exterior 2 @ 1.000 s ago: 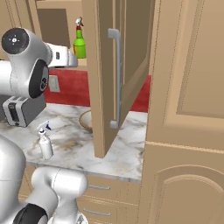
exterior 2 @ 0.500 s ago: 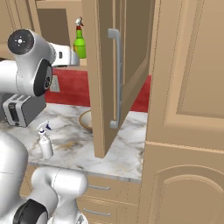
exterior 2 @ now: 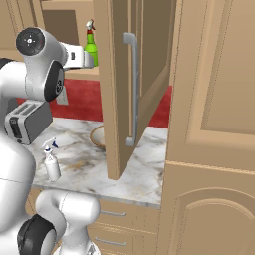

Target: Pick the spray and spray from the cabinet and place them on the counter.

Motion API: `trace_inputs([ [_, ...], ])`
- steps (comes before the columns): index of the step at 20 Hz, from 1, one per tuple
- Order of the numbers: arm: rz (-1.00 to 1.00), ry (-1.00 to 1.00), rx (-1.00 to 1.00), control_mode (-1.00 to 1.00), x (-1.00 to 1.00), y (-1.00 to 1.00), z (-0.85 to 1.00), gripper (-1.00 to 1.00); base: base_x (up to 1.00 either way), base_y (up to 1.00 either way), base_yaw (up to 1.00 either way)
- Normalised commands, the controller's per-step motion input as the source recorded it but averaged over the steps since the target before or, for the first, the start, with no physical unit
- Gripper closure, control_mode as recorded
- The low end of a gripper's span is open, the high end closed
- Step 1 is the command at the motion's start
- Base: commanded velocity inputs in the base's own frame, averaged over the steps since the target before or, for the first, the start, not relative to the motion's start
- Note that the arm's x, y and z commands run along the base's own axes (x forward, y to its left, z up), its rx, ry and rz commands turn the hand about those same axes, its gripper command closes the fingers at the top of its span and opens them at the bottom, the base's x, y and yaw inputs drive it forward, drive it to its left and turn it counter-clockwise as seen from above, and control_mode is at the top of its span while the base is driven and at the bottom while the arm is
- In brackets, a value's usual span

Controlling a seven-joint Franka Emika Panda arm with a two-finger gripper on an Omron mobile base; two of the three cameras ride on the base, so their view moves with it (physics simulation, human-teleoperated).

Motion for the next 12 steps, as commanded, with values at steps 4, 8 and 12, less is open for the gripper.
trace_inputs([
  [4,0.00,-0.06,0.01,-1.00,0.34,0.00,0.00,-1.00,0.00,0.00,0.00],
  [8,0.00,-0.02,0.00,-1.00,0.27,0.00,0.10,-1.00,0.00,0.00,0.00],
  [12,0.00,0.00,0.00,-1.00,0.15,0.00,0.12,-1.00,0.00,0.00,0.00],
])
